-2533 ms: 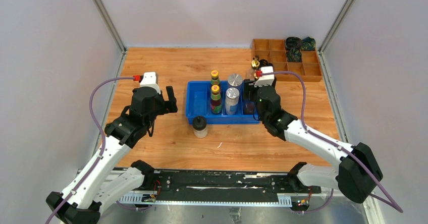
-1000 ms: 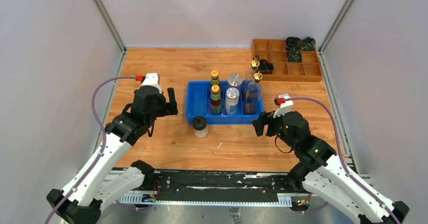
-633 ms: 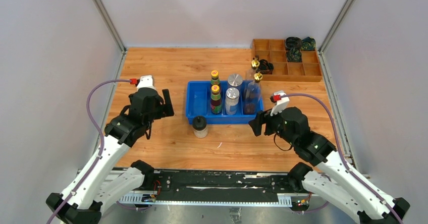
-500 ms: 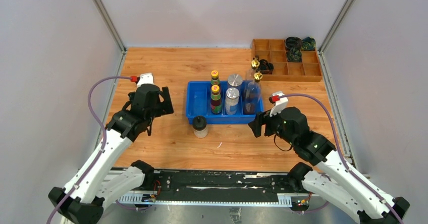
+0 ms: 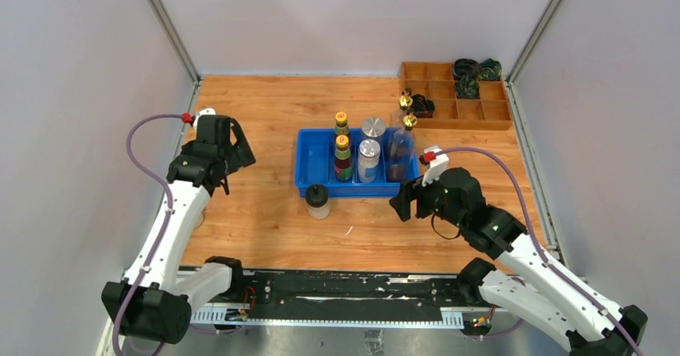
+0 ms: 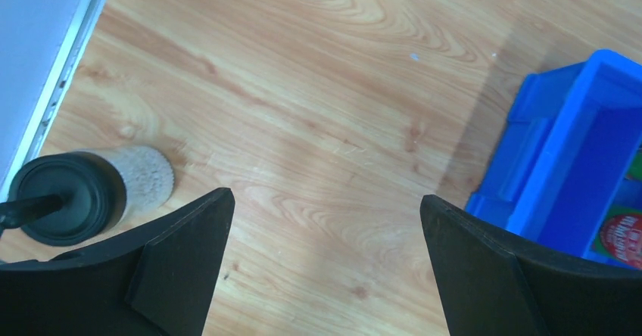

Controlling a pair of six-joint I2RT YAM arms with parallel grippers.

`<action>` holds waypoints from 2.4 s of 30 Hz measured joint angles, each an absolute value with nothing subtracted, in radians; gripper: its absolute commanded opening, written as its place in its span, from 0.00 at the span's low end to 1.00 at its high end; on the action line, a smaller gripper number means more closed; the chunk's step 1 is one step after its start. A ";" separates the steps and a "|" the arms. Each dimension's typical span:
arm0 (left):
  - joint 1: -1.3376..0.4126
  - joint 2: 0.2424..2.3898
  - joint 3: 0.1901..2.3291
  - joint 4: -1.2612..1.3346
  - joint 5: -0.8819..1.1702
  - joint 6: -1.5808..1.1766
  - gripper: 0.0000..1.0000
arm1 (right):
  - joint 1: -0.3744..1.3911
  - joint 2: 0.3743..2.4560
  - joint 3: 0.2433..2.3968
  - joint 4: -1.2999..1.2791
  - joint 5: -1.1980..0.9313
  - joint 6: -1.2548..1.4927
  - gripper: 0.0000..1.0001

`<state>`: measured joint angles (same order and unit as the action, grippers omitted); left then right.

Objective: Organize the condiment bottles
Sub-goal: Pick up the bottle from the corner of the board.

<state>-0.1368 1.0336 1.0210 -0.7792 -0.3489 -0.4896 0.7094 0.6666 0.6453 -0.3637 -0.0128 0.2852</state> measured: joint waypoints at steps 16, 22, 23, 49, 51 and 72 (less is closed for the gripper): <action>-0.126 1.100 1.049 -0.934 -0.501 -0.553 1.00 | 0.709 0.730 0.620 -0.287 -0.079 0.294 0.80; -0.125 1.111 1.074 -0.999 -0.589 -0.613 1.00 | 0.709 0.726 0.593 -0.279 -0.082 0.300 0.80; -0.125 1.119 1.084 -1.015 -0.603 -0.627 1.00 | 0.709 0.728 0.593 -0.278 -0.084 0.300 0.80; 0.179 1.070 0.978 -1.147 -0.702 -0.790 1.00 | 0.718 0.735 0.562 -0.253 -0.112 0.305 0.80; 0.201 1.065 0.965 -1.135 -0.697 -0.789 1.00 | 0.718 0.734 0.560 -0.253 -0.112 0.306 0.80; 0.501 1.208 0.896 -0.886 -0.436 -0.660 1.00 | 0.719 0.669 0.525 -0.265 -0.113 0.307 0.82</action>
<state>0.5007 1.2076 0.8963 -0.8860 -0.4362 -0.6598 0.7185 0.6685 0.5255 -0.2653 -0.1131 0.3069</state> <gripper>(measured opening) 1.000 0.817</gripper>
